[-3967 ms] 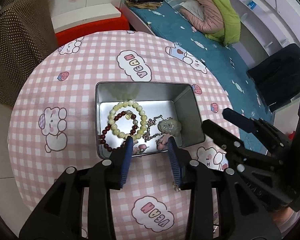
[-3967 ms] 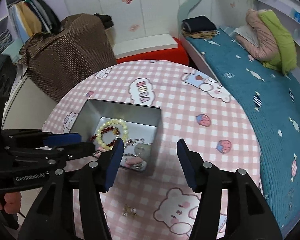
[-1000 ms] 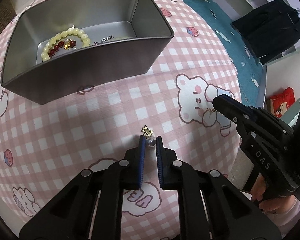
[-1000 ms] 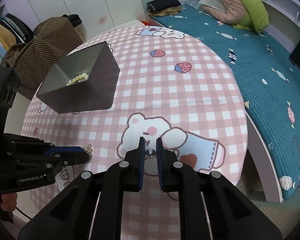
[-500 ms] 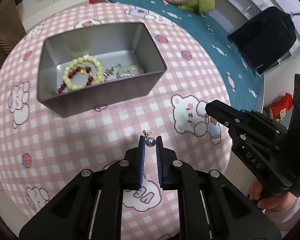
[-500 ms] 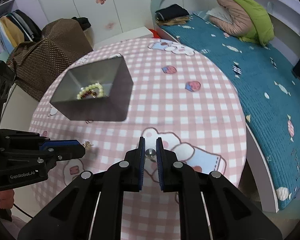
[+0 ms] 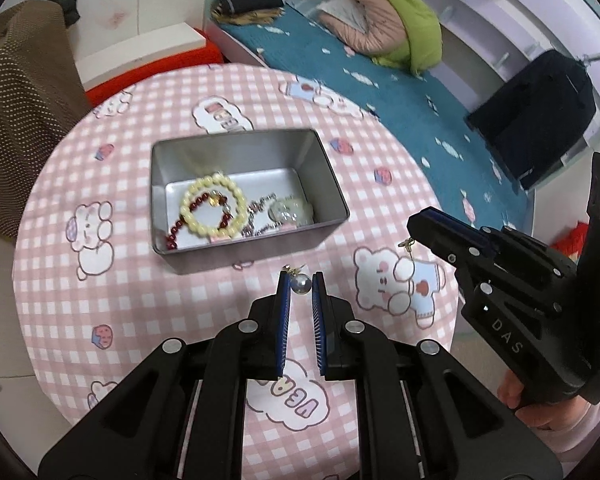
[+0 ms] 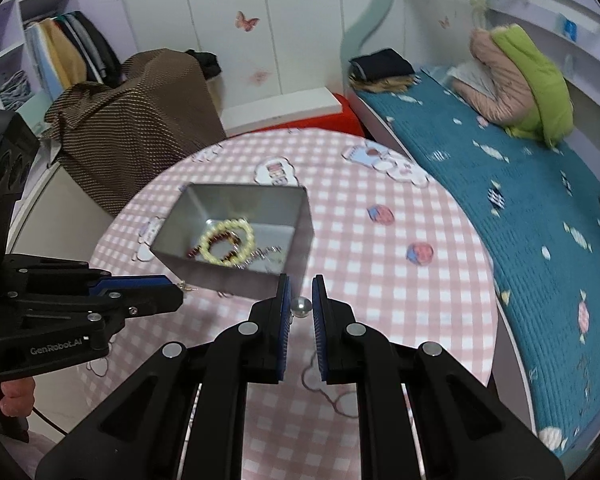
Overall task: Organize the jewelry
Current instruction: 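Carry both earrings over the grey tin, then open both tools to drop the earrings into the tin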
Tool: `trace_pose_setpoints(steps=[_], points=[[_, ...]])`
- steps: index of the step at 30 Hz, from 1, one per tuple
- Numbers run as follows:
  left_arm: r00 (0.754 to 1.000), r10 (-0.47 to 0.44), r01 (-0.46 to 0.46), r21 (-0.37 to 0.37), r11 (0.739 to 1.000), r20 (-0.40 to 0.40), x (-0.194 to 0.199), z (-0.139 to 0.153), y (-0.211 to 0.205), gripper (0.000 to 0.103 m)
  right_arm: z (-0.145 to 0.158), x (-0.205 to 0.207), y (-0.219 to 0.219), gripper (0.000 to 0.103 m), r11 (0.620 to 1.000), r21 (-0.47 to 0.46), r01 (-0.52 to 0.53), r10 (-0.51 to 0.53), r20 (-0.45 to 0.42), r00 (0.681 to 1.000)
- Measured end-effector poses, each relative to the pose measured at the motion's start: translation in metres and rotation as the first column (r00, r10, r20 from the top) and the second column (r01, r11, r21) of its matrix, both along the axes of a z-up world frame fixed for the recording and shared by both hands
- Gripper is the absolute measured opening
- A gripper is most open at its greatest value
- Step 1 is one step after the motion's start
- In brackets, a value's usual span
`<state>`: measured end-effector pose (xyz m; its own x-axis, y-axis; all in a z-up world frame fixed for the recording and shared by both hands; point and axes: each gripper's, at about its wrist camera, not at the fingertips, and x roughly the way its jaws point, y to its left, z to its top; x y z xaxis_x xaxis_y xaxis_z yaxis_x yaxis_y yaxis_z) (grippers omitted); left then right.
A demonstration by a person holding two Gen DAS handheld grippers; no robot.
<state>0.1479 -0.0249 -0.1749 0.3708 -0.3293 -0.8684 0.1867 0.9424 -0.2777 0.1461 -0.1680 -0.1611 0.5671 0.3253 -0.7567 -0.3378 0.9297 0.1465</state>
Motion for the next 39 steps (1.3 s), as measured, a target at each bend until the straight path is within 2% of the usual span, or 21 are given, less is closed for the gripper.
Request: trace_pose_setpoints(steps=[7, 13, 22, 30, 35, 39], points=[[0.998, 0.042, -0.043, 0.020, 0.999, 0.044, 0.009, 0.015, 0.004, 0.011, 0.012, 0.017, 0.013, 0.010, 0.998, 0.017, -0.057, 0.056, 0.033, 0.998], [0.995, 0.084, -0.086, 0.037, 0.996, 0.049, 0.020, 0.020, 0.013, 0.011, 0.012, 0.035, 0.028, 0.010, 0.995, 0.031, -0.097, 0.096, 0.034, 0.995], [0.990, 0.140, -0.141, 0.048, 0.989, 0.014, 0.040, 0.008, 0.030, 0.011, -0.001, 0.054, 0.045, 0.010, 0.990, 0.037, -0.133, 0.133, -0.011, 0.991], [0.989, 0.147, -0.146, 0.043, 0.988, -0.022, 0.056, -0.007, 0.035, 0.011, -0.011, 0.066, 0.048, 0.010, 0.990, 0.039, -0.135, 0.137, -0.051, 0.989], [0.990, 0.139, -0.137, 0.040, 0.990, -0.040, 0.062, -0.013, 0.035, 0.011, -0.013, 0.069, 0.047, 0.013, 0.991, 0.046, -0.124, 0.126, -0.064, 0.990], [0.991, 0.127, -0.126, 0.034, 0.991, -0.043, 0.064, -0.015, 0.033, 0.011, -0.013, 0.070, 0.042, 0.026, 0.996, 0.034, -0.088, 0.090, -0.068, 0.994]])
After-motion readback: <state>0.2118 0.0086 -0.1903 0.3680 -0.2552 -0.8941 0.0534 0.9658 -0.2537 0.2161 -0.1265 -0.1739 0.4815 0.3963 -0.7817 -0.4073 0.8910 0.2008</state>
